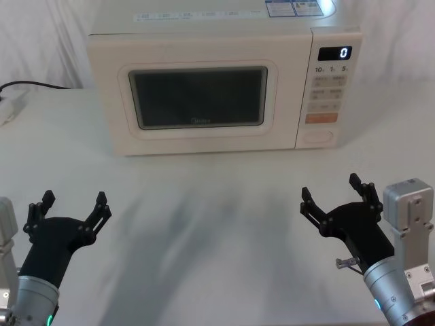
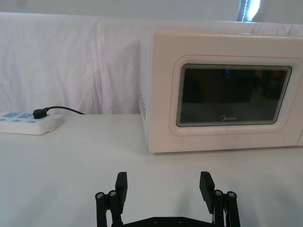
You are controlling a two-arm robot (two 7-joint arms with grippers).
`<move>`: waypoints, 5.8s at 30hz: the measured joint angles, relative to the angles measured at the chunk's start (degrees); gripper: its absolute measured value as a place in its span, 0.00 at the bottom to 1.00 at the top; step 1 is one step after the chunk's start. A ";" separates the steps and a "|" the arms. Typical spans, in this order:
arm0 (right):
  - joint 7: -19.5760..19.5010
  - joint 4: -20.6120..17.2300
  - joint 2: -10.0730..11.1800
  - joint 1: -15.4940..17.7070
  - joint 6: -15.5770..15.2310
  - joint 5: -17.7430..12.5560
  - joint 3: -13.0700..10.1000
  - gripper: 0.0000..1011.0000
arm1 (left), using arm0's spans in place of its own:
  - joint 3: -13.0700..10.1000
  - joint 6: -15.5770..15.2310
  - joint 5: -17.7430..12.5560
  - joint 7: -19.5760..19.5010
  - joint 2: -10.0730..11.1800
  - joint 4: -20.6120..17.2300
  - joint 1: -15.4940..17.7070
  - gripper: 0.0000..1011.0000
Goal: Press the button to open the microwave door with one hand; close the microwave door with the other hand.
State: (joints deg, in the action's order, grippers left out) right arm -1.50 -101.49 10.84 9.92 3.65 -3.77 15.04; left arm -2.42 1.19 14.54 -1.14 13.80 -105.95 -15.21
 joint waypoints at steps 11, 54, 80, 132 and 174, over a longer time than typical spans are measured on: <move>0.00 0.00 0.00 0.00 0.00 0.00 0.00 0.99 | 0.00 0.00 0.00 0.00 0.00 0.00 0.00 0.99; 0.00 0.00 0.00 0.00 0.00 0.00 0.00 0.54 | 0.00 0.00 0.00 0.00 0.00 0.00 0.00 0.99; 0.24 0.16 -0.30 -0.14 0.08 -0.26 -0.32 0.00 | 0.00 0.00 0.00 0.00 0.00 0.00 0.00 0.99; 8.22 33.11 -8.75 -24.51 4.71 -0.74 -7.52 0.00 | 0.00 0.00 0.00 0.00 0.00 0.00 0.00 0.99; 8.98 51.21 -8.76 -38.25 5.37 1.11 -7.89 0.00 | 0.00 0.00 0.00 0.00 0.00 0.00 0.00 0.99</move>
State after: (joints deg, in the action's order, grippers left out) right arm 7.48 -50.28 2.08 -28.33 9.02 -2.65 7.15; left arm -2.41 1.19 14.54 -1.14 13.81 -105.95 -15.21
